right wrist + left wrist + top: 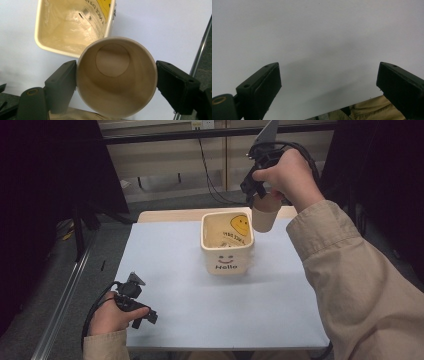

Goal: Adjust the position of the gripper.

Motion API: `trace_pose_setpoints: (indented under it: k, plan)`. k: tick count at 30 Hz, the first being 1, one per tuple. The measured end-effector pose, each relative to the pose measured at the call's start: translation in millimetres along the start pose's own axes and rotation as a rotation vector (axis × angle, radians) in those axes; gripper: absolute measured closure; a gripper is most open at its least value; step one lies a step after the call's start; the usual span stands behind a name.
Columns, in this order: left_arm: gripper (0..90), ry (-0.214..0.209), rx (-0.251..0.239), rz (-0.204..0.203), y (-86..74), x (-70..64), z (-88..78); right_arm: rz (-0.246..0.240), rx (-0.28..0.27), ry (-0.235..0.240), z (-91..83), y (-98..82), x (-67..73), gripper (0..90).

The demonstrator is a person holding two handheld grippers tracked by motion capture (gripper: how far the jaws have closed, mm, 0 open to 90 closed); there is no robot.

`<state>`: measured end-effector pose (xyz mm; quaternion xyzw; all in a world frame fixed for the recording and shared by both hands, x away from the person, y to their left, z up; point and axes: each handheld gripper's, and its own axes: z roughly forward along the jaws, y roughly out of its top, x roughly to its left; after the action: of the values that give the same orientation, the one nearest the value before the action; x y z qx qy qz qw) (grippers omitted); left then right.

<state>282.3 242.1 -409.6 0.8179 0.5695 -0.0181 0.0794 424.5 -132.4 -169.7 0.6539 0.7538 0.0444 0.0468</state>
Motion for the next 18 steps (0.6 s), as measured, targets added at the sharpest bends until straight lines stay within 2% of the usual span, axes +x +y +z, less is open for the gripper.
trace_pose_setpoints:
  k: [8, 11, 14, 17, 18]
  plan:
    - [5.6, -0.006, 0.000, -0.004, -0.2, -1.4, -0.1, -0.008, -0.002, -0.002, 0.3, 6.4, 1.8, 19.9]
    - [5.6, -0.004, -0.001, 0.008, -0.2, -0.3, -0.5, -0.016, -0.012, 0.002, 1.8, 8.9, 5.8, 19.9]
    - [5.6, -0.006, -0.012, -0.009, -0.8, -1.5, 0.4, -0.026, -0.014, -0.004, 1.7, 11.6, 12.0, 19.9]
    - [5.6, -0.001, -0.005, 0.000, -1.1, -0.6, 0.6, -0.037, -0.021, 0.009, 1.6, 14.5, 18.5, 19.9]
    - [5.6, -0.012, -0.002, -0.009, -1.5, -1.2, 0.4, -0.041, -0.017, 0.005, 0.7, 15.6, 21.3, 19.9]
